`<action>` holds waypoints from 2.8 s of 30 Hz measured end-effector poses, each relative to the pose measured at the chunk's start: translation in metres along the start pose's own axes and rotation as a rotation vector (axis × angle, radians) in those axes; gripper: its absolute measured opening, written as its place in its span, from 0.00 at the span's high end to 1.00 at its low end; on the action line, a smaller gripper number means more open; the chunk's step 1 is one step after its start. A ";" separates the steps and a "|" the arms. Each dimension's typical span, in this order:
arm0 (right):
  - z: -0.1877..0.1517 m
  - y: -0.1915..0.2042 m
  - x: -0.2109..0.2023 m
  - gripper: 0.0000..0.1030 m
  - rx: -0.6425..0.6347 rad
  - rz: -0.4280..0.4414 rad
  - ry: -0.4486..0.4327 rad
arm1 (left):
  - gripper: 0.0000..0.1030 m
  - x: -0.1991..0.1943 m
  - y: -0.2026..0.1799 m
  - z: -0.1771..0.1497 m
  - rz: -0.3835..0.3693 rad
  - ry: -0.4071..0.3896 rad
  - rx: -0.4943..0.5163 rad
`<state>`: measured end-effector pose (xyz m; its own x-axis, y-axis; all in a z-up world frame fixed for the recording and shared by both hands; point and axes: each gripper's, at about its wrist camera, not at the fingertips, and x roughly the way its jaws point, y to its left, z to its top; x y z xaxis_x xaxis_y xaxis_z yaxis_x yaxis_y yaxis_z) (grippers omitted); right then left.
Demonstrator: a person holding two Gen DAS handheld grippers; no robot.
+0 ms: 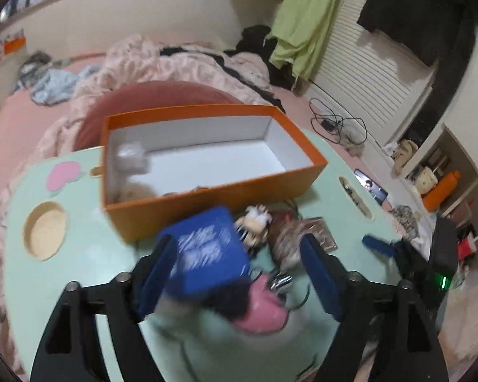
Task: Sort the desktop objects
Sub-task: 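Carry the brown card box out and set it on the table, left gripper, then reach into the box and grasp the brown fur ball with the right gripper, then carry the brown fur ball out and set it beside the blue tin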
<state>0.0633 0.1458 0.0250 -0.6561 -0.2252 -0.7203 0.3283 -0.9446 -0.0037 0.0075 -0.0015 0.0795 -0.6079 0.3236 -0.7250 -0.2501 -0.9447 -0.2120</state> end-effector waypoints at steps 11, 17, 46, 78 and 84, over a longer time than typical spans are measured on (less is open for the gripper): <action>-0.002 0.002 0.000 0.00 0.001 -0.004 0.003 | 0.09 0.015 0.002 -0.070 0.144 0.000 0.052; -0.001 0.000 0.001 0.00 0.001 -0.007 0.008 | 0.00 0.029 0.002 -0.077 0.204 0.049 0.068; 0.162 0.081 -0.006 0.17 -0.082 0.263 0.026 | 0.00 0.031 0.003 -0.083 0.175 -0.021 0.130; 0.165 0.027 0.005 0.90 0.190 0.517 0.114 | 0.00 0.034 0.010 -0.085 0.153 -0.028 0.141; 0.114 0.027 0.012 0.90 0.189 0.513 0.160 | 0.00 0.034 0.010 -0.085 0.152 -0.027 0.142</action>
<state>-0.0136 0.0899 0.0952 -0.3287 -0.6415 -0.6931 0.4412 -0.7532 0.4879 0.0485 -0.0045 -0.0032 -0.6662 0.1807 -0.7235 -0.2564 -0.9665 -0.0053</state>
